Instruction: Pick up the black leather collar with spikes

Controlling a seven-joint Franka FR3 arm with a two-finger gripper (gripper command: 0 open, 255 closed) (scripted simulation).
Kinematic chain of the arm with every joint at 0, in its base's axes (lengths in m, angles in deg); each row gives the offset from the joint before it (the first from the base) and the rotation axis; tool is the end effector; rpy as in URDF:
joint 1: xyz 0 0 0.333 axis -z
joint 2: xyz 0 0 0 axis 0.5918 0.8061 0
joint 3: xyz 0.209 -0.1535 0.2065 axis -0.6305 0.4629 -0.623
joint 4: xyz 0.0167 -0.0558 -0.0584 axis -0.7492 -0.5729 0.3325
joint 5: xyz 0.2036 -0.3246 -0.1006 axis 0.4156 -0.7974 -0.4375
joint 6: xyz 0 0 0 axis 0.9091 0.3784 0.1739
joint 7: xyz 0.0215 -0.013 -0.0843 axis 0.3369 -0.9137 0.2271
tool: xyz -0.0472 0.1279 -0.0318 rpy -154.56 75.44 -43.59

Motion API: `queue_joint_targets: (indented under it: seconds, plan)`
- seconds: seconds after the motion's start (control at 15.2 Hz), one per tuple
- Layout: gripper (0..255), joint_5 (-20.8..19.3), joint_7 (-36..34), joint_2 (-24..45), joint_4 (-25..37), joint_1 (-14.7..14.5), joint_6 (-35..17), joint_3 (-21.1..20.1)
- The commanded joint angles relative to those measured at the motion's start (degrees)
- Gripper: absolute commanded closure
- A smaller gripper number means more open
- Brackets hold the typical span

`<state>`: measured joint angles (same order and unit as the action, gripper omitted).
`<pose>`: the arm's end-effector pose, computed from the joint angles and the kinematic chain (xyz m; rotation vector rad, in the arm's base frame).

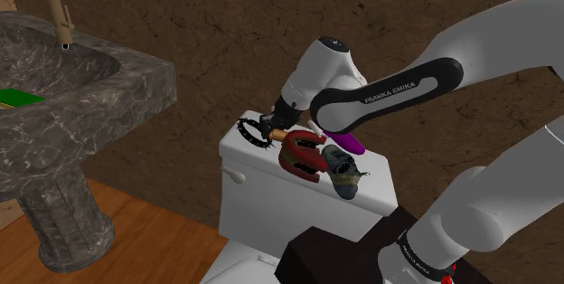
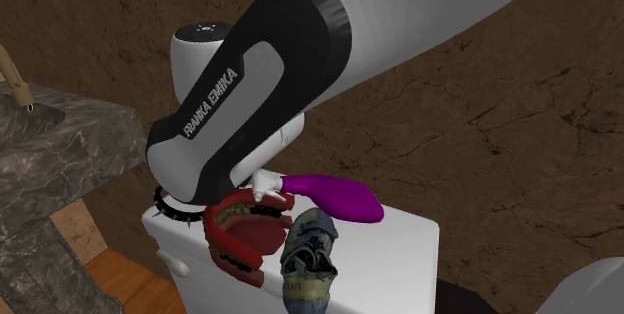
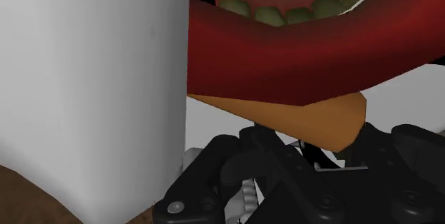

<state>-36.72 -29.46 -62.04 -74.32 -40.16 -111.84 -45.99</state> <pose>0.4449 0.2044 0.3616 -3.0383 0.1403 -0.5014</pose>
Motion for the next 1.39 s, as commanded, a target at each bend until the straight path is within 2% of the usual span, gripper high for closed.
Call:
queue_joint_targets:
  seconds: [0.0, 0.46, 1.32]
  plan:
    - [255, -0.11, -0.17, 0.34, -0.07, 0.00, 0.07, -0.13]
    - [255, -0.10, -0.03, 0.32, -0.49, 0.02, -0.34, -0.02]
    - [255, 3.77, 3.53, -5.85, 4.56, -1.47, 10.56, 1.73]
